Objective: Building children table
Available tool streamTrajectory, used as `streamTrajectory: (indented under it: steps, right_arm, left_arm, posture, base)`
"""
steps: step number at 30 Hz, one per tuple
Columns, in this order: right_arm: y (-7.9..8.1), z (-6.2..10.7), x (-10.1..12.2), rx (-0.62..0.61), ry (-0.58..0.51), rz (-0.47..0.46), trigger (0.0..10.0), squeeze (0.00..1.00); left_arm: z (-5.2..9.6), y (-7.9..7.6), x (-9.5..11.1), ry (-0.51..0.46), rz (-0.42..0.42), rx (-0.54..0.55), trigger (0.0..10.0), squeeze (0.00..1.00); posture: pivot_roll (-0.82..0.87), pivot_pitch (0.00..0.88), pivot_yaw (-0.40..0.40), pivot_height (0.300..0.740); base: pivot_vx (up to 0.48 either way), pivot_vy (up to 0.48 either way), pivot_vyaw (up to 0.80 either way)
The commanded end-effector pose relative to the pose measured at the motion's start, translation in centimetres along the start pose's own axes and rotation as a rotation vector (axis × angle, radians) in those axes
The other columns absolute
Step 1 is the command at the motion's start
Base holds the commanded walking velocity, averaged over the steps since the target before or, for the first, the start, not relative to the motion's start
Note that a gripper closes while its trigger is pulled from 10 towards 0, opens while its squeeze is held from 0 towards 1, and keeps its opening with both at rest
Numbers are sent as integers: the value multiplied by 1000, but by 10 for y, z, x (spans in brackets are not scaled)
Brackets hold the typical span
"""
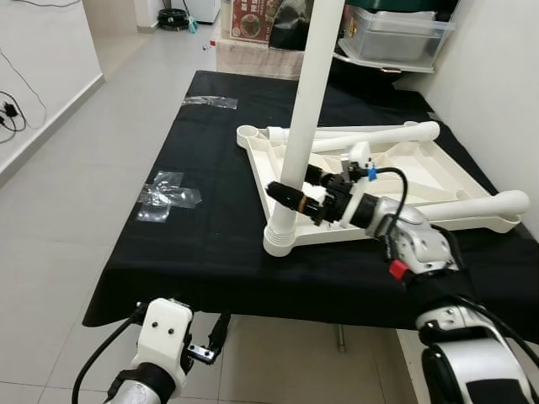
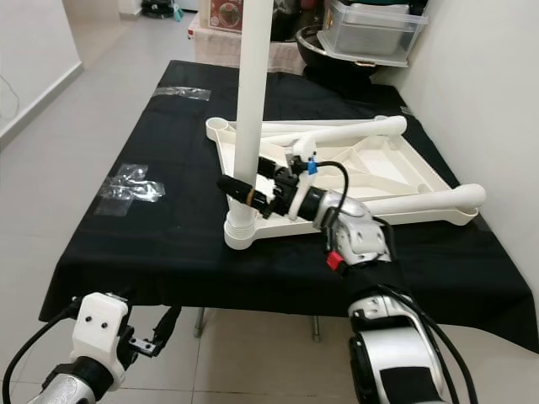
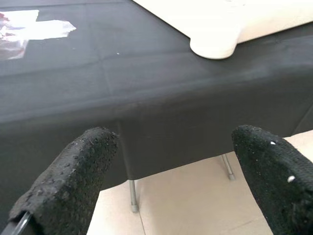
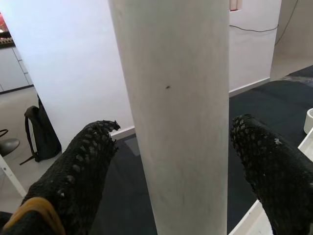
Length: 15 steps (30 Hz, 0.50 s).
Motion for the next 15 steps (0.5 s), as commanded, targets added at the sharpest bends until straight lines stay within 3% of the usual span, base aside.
streamTrajectory:
  steps: [1, 12, 13, 14, 15]
  right_arm:
    - [1, -5, 0, 6, 4, 13, 10000, 0]
    - [11, -26, 0, 46, -11, 25, 10000, 0]
    - [12, -28, -1, 51, -11, 23, 7882, 0]
    - [12, -28, -1, 51, -11, 23, 7882, 0]
    - [14, -31, -3, 52, -11, 22, 0, 0]
  left_arm:
    - [2, -2, -1, 10, 0, -7, 10000, 0]
    - [2, -3, -1, 16, 1, -10, 10000, 0]
    - [2, -3, -1, 17, 1, -10, 10000, 0]
    - [2, -3, -1, 17, 1, -10, 10000, 0]
    - [2, -3, -1, 18, 0, -10, 10000, 0]
  posture:
    - [130, 131, -131, 740]
    - [131, 135, -134, 740]
    - [131, 138, -134, 740]
    - [131, 138, -134, 740]
    - [130, 138, -133, 740]
  base:
    - [0, 0, 0]
    - [0, 0, 0]
    - [0, 0, 0]
    - [0, 0, 0]
    - [0, 0, 0]
Point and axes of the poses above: a point about 5 cm out from each wrist's last joint towards the gripper, its own z axis pointing back from the gripper into the wrist, its own x axis along the axis of the wrist's last joint, y = z × x, the point moved 4 cm from there along -z, pointing out of the wrist towards the gripper, and after that the axes turned 1 degree about -z, right-handed, at the moved point
